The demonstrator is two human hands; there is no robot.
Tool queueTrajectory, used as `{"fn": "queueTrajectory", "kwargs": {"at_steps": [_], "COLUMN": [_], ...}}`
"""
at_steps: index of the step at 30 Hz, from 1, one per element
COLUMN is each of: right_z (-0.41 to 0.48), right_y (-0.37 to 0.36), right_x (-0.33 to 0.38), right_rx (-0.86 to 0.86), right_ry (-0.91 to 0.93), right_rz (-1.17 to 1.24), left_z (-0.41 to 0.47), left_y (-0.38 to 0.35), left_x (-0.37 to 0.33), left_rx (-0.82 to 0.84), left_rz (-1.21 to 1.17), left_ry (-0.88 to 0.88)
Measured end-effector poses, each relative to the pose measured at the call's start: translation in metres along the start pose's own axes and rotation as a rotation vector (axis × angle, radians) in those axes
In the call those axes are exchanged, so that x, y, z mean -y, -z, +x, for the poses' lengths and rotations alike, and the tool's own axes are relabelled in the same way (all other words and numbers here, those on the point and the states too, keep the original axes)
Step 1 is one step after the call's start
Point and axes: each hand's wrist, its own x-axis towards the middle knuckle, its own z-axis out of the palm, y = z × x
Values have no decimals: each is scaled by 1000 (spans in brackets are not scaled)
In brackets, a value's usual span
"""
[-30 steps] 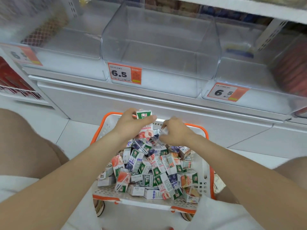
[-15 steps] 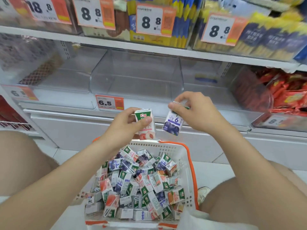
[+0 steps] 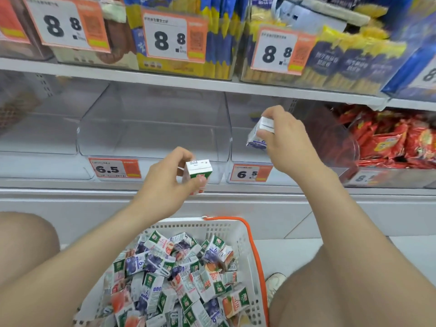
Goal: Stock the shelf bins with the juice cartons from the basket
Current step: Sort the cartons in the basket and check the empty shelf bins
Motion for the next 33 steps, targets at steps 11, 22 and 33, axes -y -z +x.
{"fn": "queueTrajectory", "kwargs": {"at_steps": [11,22,33], "right_z": [20,-25,-60], "right_y": [-43,-33,-83], "right_x": [1,62,181], "right_rx": [573,-4,323], "right_ry": [24,89,390], "right_rz": [-58,286,648], "left_z": [1,-13,-44], "left_y": [-2,41,131], "left_x": [10,21,29], "left_rx": [-37,19,31], "left_rz": [110,-395,-772], "left_ry": [4,254,304]}}
